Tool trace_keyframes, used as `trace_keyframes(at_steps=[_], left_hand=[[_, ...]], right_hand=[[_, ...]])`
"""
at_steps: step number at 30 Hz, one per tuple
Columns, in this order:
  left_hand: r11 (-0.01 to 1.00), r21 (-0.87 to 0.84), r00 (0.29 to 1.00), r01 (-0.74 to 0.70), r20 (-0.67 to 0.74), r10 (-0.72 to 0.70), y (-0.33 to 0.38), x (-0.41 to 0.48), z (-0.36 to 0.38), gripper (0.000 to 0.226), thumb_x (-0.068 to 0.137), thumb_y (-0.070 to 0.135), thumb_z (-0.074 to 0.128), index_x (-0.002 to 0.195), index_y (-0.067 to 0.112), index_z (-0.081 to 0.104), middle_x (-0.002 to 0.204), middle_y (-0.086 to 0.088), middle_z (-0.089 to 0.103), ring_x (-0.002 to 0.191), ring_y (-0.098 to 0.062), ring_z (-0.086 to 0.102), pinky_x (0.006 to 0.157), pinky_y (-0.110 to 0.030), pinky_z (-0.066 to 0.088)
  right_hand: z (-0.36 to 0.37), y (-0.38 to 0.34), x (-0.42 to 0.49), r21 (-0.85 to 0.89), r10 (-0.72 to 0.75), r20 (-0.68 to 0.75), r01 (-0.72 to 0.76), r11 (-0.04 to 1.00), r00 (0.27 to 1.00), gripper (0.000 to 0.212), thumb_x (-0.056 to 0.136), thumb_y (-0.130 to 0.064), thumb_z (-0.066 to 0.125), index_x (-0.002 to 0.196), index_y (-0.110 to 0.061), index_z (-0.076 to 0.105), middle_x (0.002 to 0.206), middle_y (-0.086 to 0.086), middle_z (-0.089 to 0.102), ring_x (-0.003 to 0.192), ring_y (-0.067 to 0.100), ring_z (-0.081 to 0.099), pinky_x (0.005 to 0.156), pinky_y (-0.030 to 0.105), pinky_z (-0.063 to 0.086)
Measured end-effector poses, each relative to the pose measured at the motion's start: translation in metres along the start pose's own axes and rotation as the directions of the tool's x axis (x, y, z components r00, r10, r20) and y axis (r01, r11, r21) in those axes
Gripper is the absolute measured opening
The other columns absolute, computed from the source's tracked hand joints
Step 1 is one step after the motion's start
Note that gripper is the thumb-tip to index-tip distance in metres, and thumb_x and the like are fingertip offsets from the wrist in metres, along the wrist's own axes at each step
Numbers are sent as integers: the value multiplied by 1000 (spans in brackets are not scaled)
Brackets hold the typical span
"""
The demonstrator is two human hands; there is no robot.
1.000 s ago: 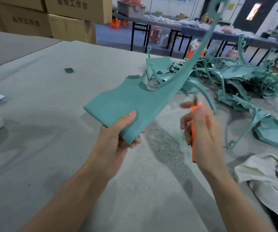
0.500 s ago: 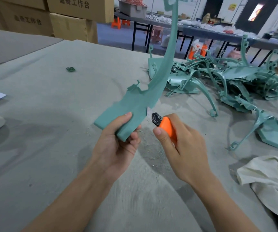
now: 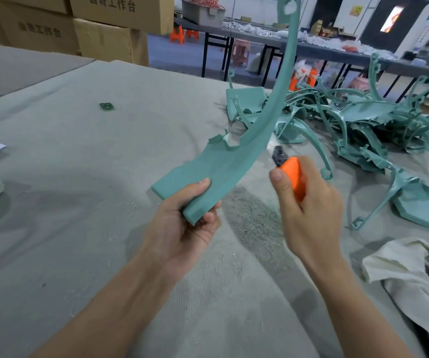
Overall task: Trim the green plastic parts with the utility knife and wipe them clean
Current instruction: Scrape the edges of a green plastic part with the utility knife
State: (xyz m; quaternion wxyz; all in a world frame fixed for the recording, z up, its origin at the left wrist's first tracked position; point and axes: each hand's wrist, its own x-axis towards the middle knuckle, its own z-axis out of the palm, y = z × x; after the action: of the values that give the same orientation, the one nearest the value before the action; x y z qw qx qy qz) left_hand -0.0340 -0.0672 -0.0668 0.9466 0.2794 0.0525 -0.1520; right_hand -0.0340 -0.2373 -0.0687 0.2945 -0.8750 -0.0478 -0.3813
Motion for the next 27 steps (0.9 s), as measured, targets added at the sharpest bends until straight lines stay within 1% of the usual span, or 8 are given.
trace_keyframes(at_steps=[2,5,8,11,13,18,24,27], left_hand=[[999,29,1000,-17,3,17,-1,0,1,22,76,9,62,55,15,67,54,1,55,39,-6,51,37,-14,37],[993,76,996,-88,1,88,-2,2,2,17,76,10,64,61,17,70,62,2,60,47,-8,55,38,-15,39],[971,167,985,-169,74,158,-4,0,2,13,77,13,65,73,21,73,70,4,64,52,-9,57,40,-16,41],[935,283,971,-215,168,172,-6,-2,1,16,82,15,65,79,27,75,76,7,65,55,-8,58,42,-17,42],[926,313,968,-211,199,153,-6,-3,0,16,82,17,62,79,28,74,76,7,64,54,-7,57,41,-18,41],[936,317,975,-155,200,94,-6,-2,-3,4,78,16,65,77,20,66,68,7,59,49,-7,54,40,-17,38],[863,419,956,-282,203,213,-8,-2,-1,12,79,19,65,79,28,73,75,5,65,54,-12,58,42,-20,41],[825,440,935,-354,199,294,-10,-1,-2,9,78,20,67,84,24,72,81,1,66,53,-15,57,43,-23,43]], right_hand=[[-1,6,1,117,58,-74,-49,992,996,42,99,-55,39,81,-17,44,56,-6,33,47,9,34,48,22,27],[-1,5,-1,430,197,-10,-174,886,980,63,93,-66,44,84,-5,51,59,10,35,50,22,33,46,36,29],[-2,0,-1,664,247,168,-295,687,954,33,81,-54,68,82,-22,65,55,-1,37,44,13,33,43,24,31],[-1,-7,-3,707,102,238,-244,663,966,12,73,-37,78,82,-32,70,52,1,39,43,11,33,43,21,32],[-2,-9,-3,727,79,228,-224,650,971,17,74,-28,81,78,-37,69,52,-1,43,42,9,35,43,21,34],[-9,-10,-2,777,124,279,-299,554,952,18,80,-15,71,70,-29,64,47,-9,44,38,10,34,40,22,29],[-9,-9,-3,747,159,278,-318,584,947,17,90,-16,58,77,-6,52,51,16,24,40,25,24,41,32,21],[-11,-5,-2,756,150,306,-336,562,940,11,89,-14,59,81,-7,58,45,2,31,37,12,30,39,23,26]])
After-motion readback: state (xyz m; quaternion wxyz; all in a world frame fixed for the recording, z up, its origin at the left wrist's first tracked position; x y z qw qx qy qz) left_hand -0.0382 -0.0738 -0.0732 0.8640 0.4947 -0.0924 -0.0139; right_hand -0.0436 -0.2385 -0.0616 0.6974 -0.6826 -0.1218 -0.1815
